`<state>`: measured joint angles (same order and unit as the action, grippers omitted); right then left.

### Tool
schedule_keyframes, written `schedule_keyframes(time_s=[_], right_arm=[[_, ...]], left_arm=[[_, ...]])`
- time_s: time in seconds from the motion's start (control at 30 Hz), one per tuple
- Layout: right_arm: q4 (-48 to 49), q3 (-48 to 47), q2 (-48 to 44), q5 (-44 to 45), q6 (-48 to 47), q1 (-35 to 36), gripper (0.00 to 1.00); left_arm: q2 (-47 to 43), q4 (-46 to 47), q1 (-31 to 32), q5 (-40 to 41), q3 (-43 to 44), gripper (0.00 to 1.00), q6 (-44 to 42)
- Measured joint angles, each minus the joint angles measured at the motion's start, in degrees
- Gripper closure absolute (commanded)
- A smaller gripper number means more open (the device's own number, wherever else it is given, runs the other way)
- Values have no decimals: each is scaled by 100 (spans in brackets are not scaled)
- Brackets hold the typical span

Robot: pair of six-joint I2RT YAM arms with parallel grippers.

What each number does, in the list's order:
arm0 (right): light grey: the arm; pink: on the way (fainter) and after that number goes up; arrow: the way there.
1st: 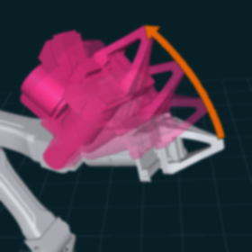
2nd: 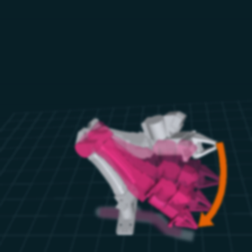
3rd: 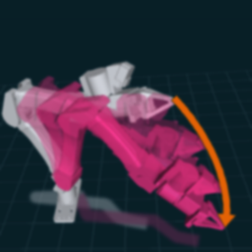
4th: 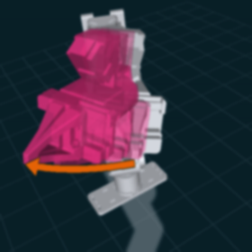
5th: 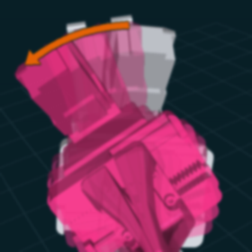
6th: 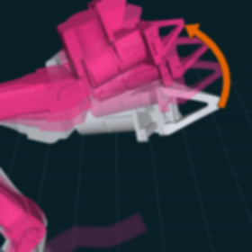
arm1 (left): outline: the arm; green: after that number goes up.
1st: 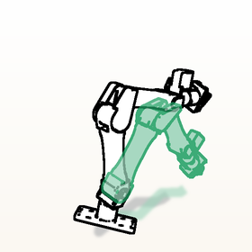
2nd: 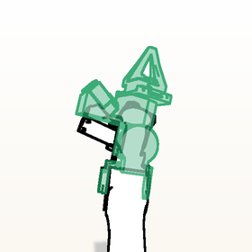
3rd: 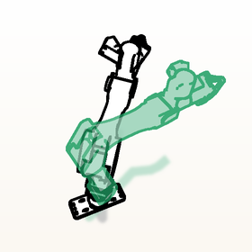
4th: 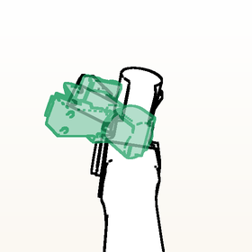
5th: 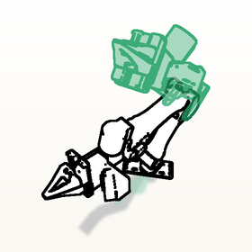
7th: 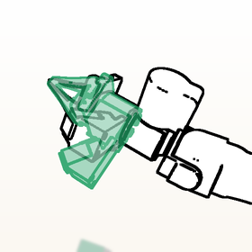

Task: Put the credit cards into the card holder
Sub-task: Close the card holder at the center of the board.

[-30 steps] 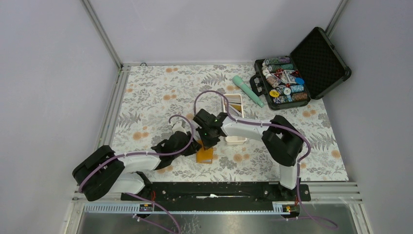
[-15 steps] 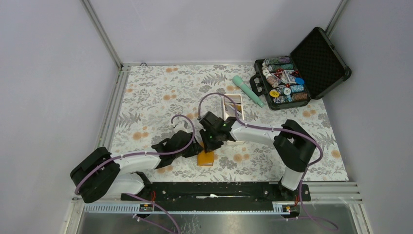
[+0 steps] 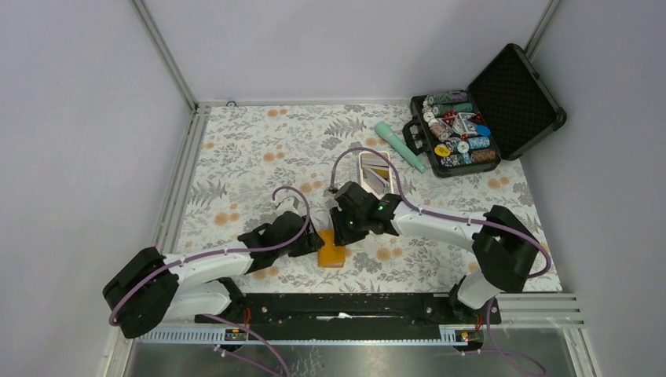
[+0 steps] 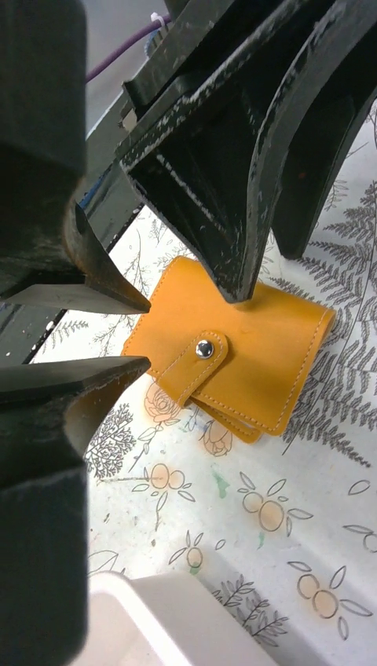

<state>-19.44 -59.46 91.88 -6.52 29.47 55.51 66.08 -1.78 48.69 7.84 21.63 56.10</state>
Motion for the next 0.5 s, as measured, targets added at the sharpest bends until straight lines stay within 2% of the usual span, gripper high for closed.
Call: schedule_keyframes(time_s=[0.1, 0.2, 0.27, 0.33, 0.4, 0.5], right_arm=[[197, 271, -179, 109, 52, 2, 61], [439, 549, -396, 243, 101, 7, 55], [610, 723, -562, 345, 146, 9, 49], [839, 920, -745, 466, 190, 13, 44], [1049, 1163, -973, 608, 240, 13, 39], [1322, 1572, -1377, 796, 284, -24, 33]], left_arm=[[-101, -127, 0, 0, 0, 42, -20], [-192, -229, 0, 2, 0, 35, -50], [-243, -258, -4, 2, 0, 26, -68], [-278, -260, -22, -7, 0, 11, -94], [-387, -262, -57, -4, 0, 2, -160], [-632, -319, -201, 4, 0, 1, -284]])
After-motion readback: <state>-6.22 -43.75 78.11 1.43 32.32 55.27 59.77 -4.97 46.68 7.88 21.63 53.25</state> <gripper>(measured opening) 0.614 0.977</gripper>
